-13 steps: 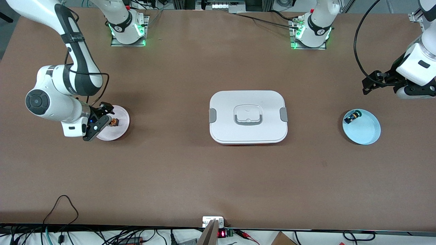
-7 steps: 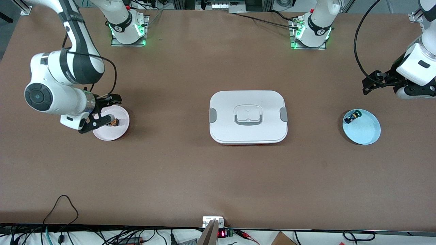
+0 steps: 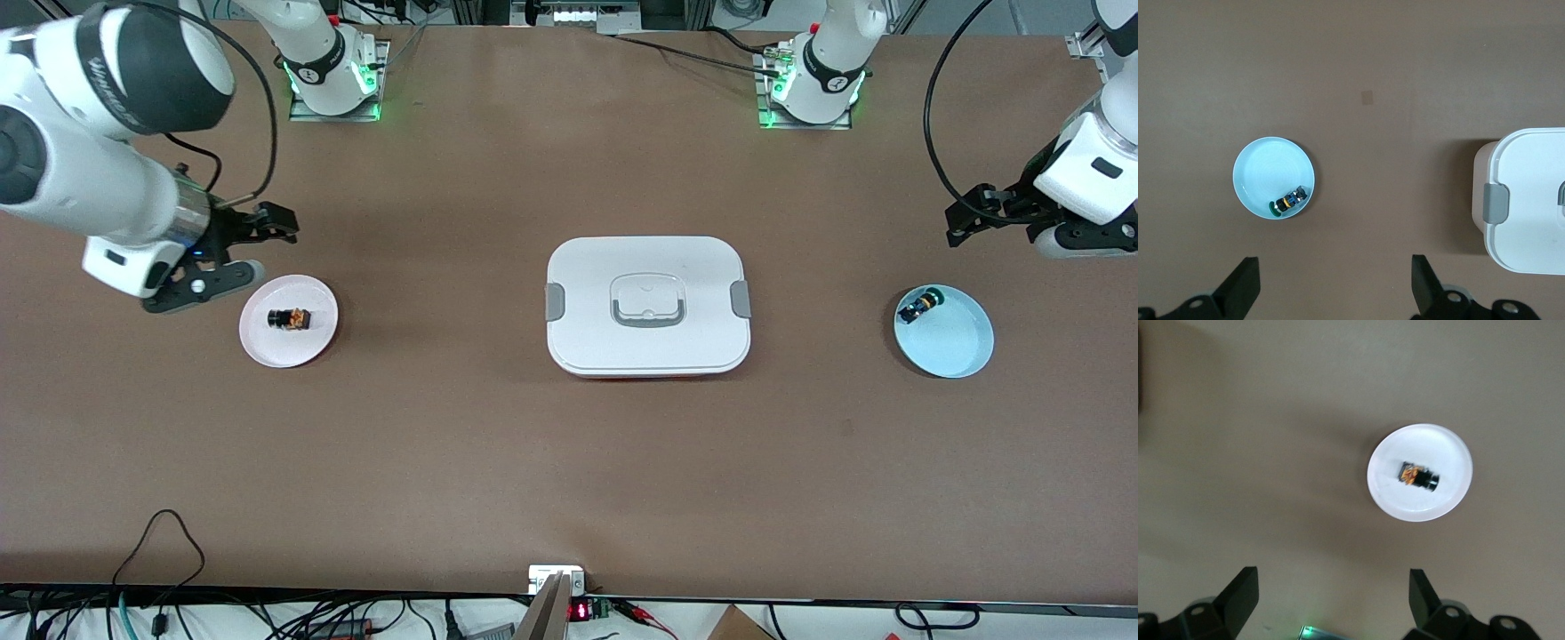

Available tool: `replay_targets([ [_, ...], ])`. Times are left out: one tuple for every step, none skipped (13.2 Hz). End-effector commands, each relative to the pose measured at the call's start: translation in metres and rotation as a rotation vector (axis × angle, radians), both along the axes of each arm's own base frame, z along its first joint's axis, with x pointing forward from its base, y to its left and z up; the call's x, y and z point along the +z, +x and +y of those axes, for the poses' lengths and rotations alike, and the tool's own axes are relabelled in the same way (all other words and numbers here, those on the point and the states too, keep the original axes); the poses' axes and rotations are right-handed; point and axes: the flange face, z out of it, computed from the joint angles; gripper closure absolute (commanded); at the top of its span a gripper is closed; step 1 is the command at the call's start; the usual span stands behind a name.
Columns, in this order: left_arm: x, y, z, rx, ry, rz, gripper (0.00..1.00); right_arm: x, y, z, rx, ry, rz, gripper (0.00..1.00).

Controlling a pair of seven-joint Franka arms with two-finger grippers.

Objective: Transfer orange switch to right arm and place

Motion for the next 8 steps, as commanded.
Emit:
replay_targets([
  [0.006, -0.003, 0.003, -0.014, 0.013, 0.008, 0.0, 0.017, 0.014, -0.015, -0.066, -0.003, -0.085, 0.0],
  [0.006, -0.003, 0.003, -0.014, 0.013, 0.008, 0.0, 0.027, 0.012, -0.023, -0.139, -0.012, -0.101, 0.0],
  [0.006, -0.003, 0.003, -0.014, 0.013, 0.008, 0.0, 0.041, 0.006, -0.029, -0.2, -0.022, -0.116, 0.0],
  [0.006, -0.003, 0.003, -0.014, 0.013, 0.008, 0.0, 0.053, 0.0, -0.032, -0.218, -0.031, -0.128, 0.0],
  [0.006, -0.003, 0.003, -0.014, 0.013, 0.008, 0.0, 0.063, -0.005, -0.042, -0.222, -0.046, -0.144, 0.0],
  [0.006, -0.003, 0.003, -0.014, 0.013, 0.008, 0.0, 0.067, -0.006, -0.047, -0.207, -0.056, -0.151, 0.0],
  [0.007, -0.003, 0.003, -0.013, 0.013, 0.006, 0.0, 0.068, -0.006, -0.052, -0.182, -0.062, -0.155, 0.0],
  [0.006, -0.003, 0.003, -0.014, 0.013, 0.008, 0.0, 0.067, -0.006, -0.056, -0.166, -0.073, -0.154, 0.0],
])
